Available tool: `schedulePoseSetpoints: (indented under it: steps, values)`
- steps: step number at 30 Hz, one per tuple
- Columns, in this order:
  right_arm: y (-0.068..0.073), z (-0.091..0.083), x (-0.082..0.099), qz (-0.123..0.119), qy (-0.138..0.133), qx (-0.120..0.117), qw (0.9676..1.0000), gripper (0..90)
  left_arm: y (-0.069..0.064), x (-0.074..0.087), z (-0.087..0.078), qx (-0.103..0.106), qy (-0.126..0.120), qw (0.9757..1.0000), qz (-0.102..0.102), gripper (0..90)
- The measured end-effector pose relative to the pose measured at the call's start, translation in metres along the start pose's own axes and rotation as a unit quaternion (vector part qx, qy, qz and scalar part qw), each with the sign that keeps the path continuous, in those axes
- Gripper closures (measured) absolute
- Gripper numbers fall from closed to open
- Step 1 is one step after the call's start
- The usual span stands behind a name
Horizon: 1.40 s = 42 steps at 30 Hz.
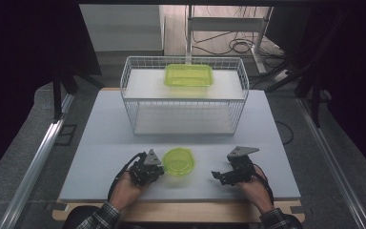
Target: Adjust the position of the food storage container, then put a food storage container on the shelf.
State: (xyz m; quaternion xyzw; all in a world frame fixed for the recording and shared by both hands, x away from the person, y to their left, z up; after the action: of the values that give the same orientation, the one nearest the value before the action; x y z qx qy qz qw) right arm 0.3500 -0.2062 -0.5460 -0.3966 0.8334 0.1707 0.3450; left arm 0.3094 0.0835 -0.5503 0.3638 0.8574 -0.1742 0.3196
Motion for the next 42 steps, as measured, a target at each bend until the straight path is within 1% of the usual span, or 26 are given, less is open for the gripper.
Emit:
schedulePoseSetpoints:
  steps: [2,3,4,6,11,12,14,17,19,21,23,24,26,29,31,33,36,38,42]
  values:
    - [0.000,0.000,0.000,0.000,-0.001,-0.001,1.0000,7.2,-0.001,0.000,0.000,-0.001,0.002,1.0000,0.003,87.0]
    - [0.000,-0.001,0.000,0.000,-0.001,0.000,1.0000,7.2,-0.001,0.000,-0.001,0.000,0.001,1.0000,0.002,86.2]
    - [0.000,-0.001,0.000,0.000,-0.001,0.000,1.0000,7.2,-0.001,0.002,-0.003,-0.004,0.001,1.0000,0.002,85.0]
    - [-0.001,-0.002,-0.001,0.000,-0.005,-0.001,1.0000,7.2,0.001,0.005,-0.008,-0.013,-0.003,0.9999,0.001,79.4]
    - [-0.001,-0.005,-0.002,0.000,-0.007,0.005,1.0000,7.1,0.008,0.016,-0.024,-0.024,-0.019,0.9994,-0.015,54.3]
    - [-0.001,-0.005,-0.002,-0.001,-0.007,0.006,1.0000,7.0,0.009,0.017,-0.026,-0.022,-0.023,0.9993,-0.018,47.9]
    - [0.000,-0.005,-0.002,-0.001,-0.008,0.007,0.9999,6.8,0.010,0.020,-0.029,-0.022,-0.031,0.9990,-0.023,38.2]
    - [-0.001,-0.005,-0.001,-0.002,-0.007,0.008,0.9999,6.6,0.009,0.025,-0.029,-0.033,-0.028,0.9987,-0.026,25.9]
    - [-0.001,-0.005,-0.001,-0.001,-0.009,0.008,0.9999,6.6,0.007,0.026,-0.030,-0.037,-0.035,0.9982,-0.031,22.0]
    - [-0.001,-0.006,-0.001,-0.002,-0.009,0.009,0.9999,6.4,0.006,0.028,-0.033,-0.041,-0.044,0.9975,-0.036,12.7]
    - [-0.001,-0.006,-0.002,-0.003,-0.008,0.010,0.9999,6.4,0.005,0.030,-0.036,-0.043,-0.051,0.9971,-0.038,8.4]
    - [-0.001,-0.006,-0.002,-0.003,-0.009,0.010,0.9999,6.4,0.005,0.032,-0.037,-0.046,-0.050,0.9970,-0.037,5.5]
    - [-0.001,-0.006,-0.002,-0.003,-0.009,0.010,0.9999,6.4,0.005,0.035,-0.038,-0.053,-0.046,0.9969,-0.036,2.9]
    - [0.000,-0.006,-0.002,-0.004,-0.013,0.008,0.9999,6.4,0.006,0.042,-0.039,-0.058,-0.038,0.9970,-0.032,0.4]
    - [0.000,-0.006,-0.002,-0.005,-0.014,0.009,0.9999,6.3,0.008,0.044,-0.040,-0.059,-0.042,0.9967,-0.036,0.1]
    - [-0.001,-0.005,-0.002,-0.004,-0.013,0.009,0.9999,6.3,0.009,0.045,-0.041,-0.064,-0.048,0.9961,-0.038,0.0]
    - [-0.001,-0.005,-0.002,-0.001,-0.014,0.009,0.9999,5.7,0.011,0.045,-0.042,-0.072,-0.055,0.9953,-0.036,0.0]
    - [-0.001,-0.006,-0.003,0.008,-0.022,0.011,0.9997,3.5,0.012,0.045,-0.042,-0.074,-0.056,0.9951,-0.032,0.0]
    - [-0.003,-0.009,-0.006,0.031,-0.042,0.014,0.9985,2.4,0.012,0.047,-0.042,-0.076,-0.057,0.9951,-0.027,0.0]
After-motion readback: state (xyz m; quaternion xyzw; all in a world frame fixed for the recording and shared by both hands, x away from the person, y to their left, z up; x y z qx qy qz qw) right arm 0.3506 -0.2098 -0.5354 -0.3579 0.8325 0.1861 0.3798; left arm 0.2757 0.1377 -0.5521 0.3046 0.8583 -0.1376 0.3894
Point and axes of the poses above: each handheld gripper's, and its own axes: z roughly forward along the jaws, x roughly out of its underside, y roughly to its left, the point moved 4 cm from there along z, roughly forward along the jaws, and after that the axes turned 4 degrees about -z, right-handed, at the moved point
